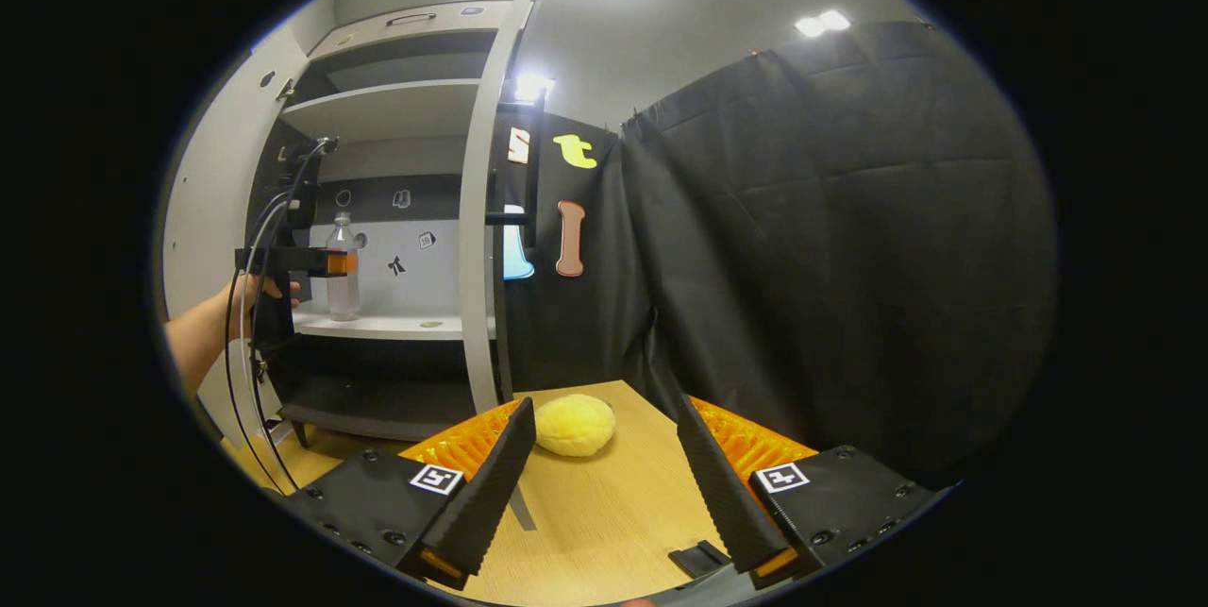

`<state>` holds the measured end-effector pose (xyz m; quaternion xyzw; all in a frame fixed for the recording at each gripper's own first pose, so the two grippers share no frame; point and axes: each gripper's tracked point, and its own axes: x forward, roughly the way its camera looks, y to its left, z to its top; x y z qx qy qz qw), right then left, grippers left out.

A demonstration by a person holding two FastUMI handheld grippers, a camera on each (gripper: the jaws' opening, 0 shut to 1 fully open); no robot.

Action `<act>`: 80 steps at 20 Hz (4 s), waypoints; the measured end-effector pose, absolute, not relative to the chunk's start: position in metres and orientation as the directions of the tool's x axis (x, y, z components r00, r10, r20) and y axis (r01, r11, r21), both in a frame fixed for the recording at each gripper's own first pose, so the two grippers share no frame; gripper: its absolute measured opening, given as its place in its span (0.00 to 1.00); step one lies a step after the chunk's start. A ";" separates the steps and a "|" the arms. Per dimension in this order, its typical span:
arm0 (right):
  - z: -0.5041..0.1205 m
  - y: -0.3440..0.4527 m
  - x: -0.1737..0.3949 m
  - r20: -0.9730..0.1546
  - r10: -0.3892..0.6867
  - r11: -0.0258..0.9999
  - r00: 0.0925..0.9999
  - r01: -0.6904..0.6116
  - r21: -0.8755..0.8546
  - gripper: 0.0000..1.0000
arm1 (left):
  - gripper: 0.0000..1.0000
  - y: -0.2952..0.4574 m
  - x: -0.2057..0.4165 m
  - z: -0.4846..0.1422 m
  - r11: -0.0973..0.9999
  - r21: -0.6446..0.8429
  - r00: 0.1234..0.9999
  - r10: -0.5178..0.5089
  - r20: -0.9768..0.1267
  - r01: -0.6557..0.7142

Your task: Grasp the bottle in the cabinet with the left hand and place it on the coaster, then close the right door with the right hand and the left door with the left hand.

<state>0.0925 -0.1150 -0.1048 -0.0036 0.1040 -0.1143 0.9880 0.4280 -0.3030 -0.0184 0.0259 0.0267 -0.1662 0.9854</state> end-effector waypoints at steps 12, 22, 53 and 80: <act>-0.100 -0.104 0.073 -0.198 -0.184 0.983 0.963 0.184 -0.016 0.93 | 0.71 -0.300 0.409 -0.009 0.943 0.043 0.943 -0.328 -0.059 0.330; -0.090 -0.096 0.017 -0.175 -0.121 0.993 0.977 0.122 -0.005 0.92 | 0.71 -0.266 0.302 0.028 0.941 0.016 0.941 -0.338 0.030 0.338; -0.121 -0.107 -0.024 -0.264 0.007 1.000 0.965 -0.012 -0.018 0.92 | 0.70 -0.286 0.104 -0.220 0.884 -0.025 0.856 -0.458 -0.239 0.466; -0.131 -0.076 -0.019 -0.292 0.060 0.997 0.955 -0.074 -0.037 0.96 | 0.84 -0.276 0.072 -0.290 0.900 -0.051 0.837 -0.423 -0.346 0.434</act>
